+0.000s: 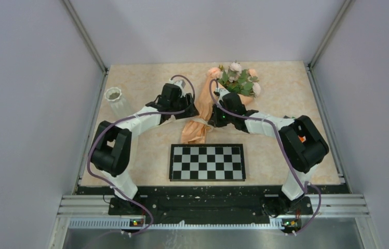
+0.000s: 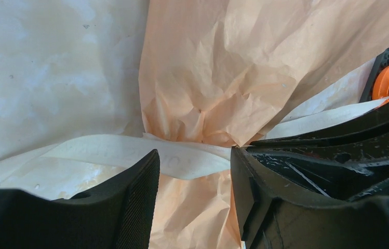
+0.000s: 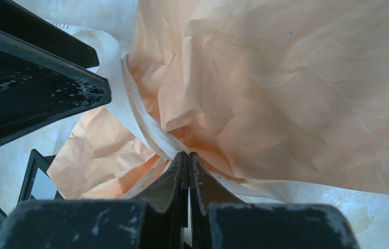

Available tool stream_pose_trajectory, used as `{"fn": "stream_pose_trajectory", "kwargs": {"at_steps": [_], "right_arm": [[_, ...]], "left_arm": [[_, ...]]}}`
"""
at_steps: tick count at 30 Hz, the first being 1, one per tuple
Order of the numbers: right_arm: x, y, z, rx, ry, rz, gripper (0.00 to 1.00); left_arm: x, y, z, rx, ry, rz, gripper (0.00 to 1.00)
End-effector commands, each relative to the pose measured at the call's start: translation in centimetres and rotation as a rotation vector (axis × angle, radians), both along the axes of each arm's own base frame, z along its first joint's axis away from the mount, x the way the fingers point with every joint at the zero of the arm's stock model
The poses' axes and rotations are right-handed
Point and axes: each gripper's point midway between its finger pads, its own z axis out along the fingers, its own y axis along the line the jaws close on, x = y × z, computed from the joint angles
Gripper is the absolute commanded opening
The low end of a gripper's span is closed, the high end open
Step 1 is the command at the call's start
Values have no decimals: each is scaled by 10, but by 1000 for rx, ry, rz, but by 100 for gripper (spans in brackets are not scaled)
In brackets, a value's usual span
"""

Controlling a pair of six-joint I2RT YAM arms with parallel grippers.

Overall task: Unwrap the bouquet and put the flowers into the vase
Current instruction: Untie the ribbon from the wrapping paper.

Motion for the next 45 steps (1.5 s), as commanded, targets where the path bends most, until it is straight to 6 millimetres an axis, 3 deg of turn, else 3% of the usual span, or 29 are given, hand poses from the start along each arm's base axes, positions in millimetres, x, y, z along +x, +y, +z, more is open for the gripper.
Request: {"fn": "stream_pose_trajectory", "kwargs": {"at_steps": [1,11,15,19,27,31,39,45], "right_arm": [[6,0,25,38,-66,0,0],[3,-5,25,35,-65,-17,0],[2,-6,28,44,-67,-30,0],[1,-8,29,47,-71,-44,0],[-4,-16,23,52,-56,-88,0],[-10,-19,22,66,-51,-97,0],[-22,-24,9,71,-21,-102,0],[-23,-24,8,72,-19,-104,0]], "left_arm": [[9,-13,10,-51,-42,-31,56],[-18,-15,1,-87,-14,-26,55],[-26,-16,-5,-85,6,-27,49],[-33,-12,-1,-75,-10,-13,49],[-43,-12,-14,-76,33,-13,46],[-41,-11,0,-85,-1,-4,46],[-33,-16,48,-143,-94,15,47],[-29,-31,36,-158,-43,-5,49]]}}
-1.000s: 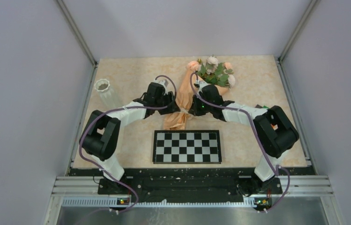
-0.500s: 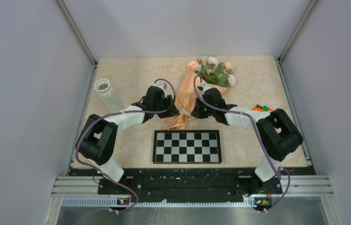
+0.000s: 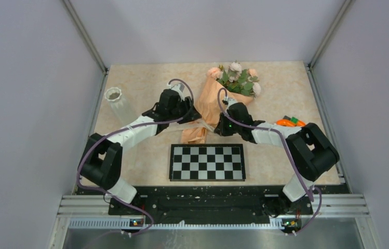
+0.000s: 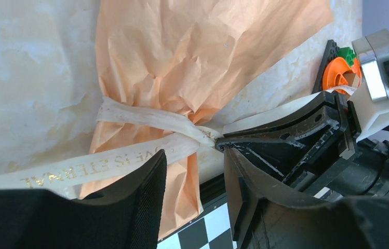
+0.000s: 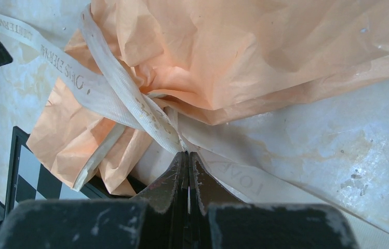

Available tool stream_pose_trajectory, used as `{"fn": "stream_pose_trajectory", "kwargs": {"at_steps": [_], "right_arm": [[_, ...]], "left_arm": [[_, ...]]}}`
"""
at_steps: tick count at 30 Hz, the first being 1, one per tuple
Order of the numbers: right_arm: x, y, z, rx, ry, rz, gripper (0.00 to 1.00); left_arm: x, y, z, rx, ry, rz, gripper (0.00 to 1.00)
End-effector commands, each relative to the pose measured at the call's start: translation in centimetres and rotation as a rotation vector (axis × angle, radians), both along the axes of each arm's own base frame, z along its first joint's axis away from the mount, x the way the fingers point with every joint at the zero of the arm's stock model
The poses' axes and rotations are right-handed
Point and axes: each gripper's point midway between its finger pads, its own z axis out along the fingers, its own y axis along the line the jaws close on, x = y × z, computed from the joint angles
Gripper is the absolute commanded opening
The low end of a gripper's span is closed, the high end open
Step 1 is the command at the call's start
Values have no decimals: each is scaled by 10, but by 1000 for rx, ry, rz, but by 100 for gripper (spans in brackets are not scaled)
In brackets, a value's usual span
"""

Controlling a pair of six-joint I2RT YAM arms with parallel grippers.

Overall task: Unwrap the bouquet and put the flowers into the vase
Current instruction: Untie the ribbon from the wrapping paper.

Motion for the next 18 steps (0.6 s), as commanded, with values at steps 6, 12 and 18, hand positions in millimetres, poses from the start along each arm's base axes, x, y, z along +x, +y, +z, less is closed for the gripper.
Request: {"fn": "stream_pose_trajectory", "kwargs": {"at_steps": [6,12,18], "right_arm": [[12,4,28,57,-77,-13,0],[12,4,28,58,-78,-10,0],[12,5,27,58,-76,-9,0]], "left_arm": [[13,-26,-6,-69,20,1,49],[15,-24,-20,-64,54,41,49],[22,-26,-28,-58,60,52,47]]}}
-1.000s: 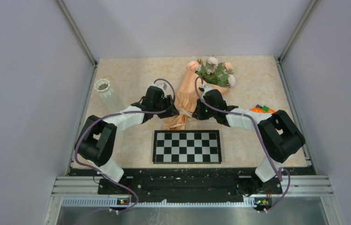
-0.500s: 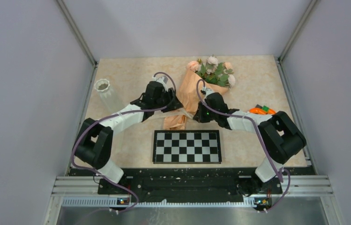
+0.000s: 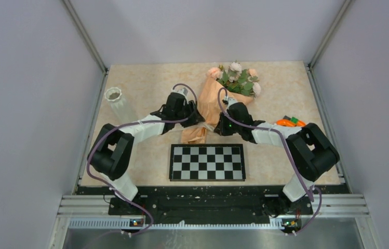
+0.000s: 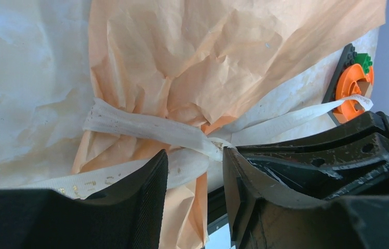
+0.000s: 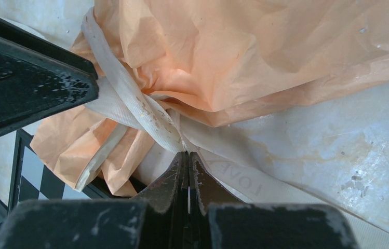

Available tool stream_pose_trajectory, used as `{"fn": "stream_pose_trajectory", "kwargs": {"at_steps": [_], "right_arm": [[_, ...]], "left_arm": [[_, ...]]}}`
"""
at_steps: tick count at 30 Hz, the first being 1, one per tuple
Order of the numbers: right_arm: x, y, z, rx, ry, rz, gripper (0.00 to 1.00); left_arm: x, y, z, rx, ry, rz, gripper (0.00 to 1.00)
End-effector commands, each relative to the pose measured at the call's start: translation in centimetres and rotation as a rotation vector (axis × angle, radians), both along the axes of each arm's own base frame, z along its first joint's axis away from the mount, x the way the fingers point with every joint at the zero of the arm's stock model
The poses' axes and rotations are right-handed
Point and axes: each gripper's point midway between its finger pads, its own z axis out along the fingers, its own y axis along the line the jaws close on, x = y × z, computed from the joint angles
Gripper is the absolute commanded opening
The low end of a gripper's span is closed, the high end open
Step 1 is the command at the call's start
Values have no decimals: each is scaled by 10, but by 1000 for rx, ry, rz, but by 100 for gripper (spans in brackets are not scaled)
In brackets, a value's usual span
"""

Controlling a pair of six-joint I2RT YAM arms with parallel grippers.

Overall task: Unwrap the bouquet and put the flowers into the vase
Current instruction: Untie the ribbon from the wrapping paper.

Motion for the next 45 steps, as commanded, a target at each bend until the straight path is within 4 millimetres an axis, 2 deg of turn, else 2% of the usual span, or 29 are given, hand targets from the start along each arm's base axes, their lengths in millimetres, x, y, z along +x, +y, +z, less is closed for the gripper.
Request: {"fn": "stream_pose_trajectory", "kwargs": {"at_steps": [1,19,23,28,32,37,43,45], "right_arm": [[11,5,26,51,-72,-4,0],[13,5,26,46,-74,1,0],[14,5,27,43,-77,0,0],[14,4,28,39,-81,-6,0],[14,0,27,28,-83,-24,0],[12,-7,23,5,-77,-46,0],[9,-13,16,-14,-62,-66,0],[8,-15,14,-20,-57,-73,0]], "left_arm": [[16,-8,8,-26,-44,19,47],[29,-10,0,-21,-42,53,44],[33,-11,2,-22,-50,60,39],[34,-9,5,-21,-60,70,22],[35,-5,10,-11,-77,80,15],[35,2,17,-2,-95,92,11],[37,13,24,-7,-109,113,0],[38,17,26,-8,-112,121,0]]}}
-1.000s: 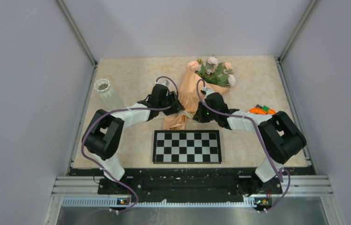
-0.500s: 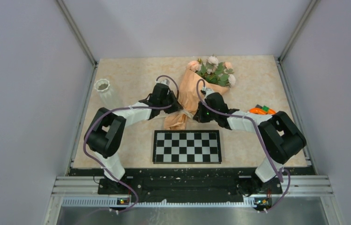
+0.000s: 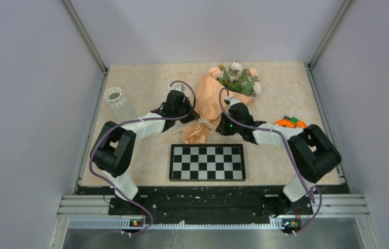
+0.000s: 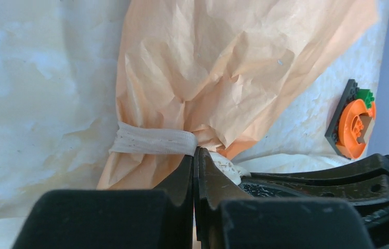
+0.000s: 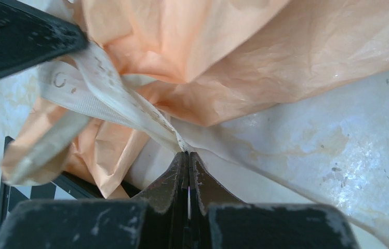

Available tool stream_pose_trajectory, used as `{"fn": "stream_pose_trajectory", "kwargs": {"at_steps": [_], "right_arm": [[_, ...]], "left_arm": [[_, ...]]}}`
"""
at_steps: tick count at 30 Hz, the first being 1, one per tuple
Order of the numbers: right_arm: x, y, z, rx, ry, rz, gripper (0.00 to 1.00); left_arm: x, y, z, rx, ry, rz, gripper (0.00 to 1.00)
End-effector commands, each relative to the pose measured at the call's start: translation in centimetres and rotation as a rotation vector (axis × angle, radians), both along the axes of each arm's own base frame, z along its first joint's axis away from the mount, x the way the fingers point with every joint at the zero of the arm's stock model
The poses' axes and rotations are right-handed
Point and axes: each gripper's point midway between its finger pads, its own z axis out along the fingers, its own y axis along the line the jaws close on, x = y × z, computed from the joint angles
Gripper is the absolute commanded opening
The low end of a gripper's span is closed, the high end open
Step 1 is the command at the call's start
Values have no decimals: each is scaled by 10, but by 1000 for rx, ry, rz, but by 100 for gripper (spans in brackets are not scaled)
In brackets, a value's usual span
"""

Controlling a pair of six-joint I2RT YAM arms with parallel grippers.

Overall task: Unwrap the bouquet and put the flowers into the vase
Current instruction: Untie the ribbon from the wrapping paper.

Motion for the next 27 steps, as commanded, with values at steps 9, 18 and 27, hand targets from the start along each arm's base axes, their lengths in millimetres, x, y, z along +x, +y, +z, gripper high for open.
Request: {"fn": "stream_pose_trajectory", "kwargs": {"at_steps": [9,18,27], "right_arm": [[1,-13,8,-8,-28,-46,0],[1,-16,11,-12,-36,-65,0],[4,-28,10,-34,-42,-138,0]], "left_arm": [[10,18,36,-32,-95,33,0],[3,13,30,-66,-72,-16,0],[-4,15,31,-81,-80,-14,9]]}}
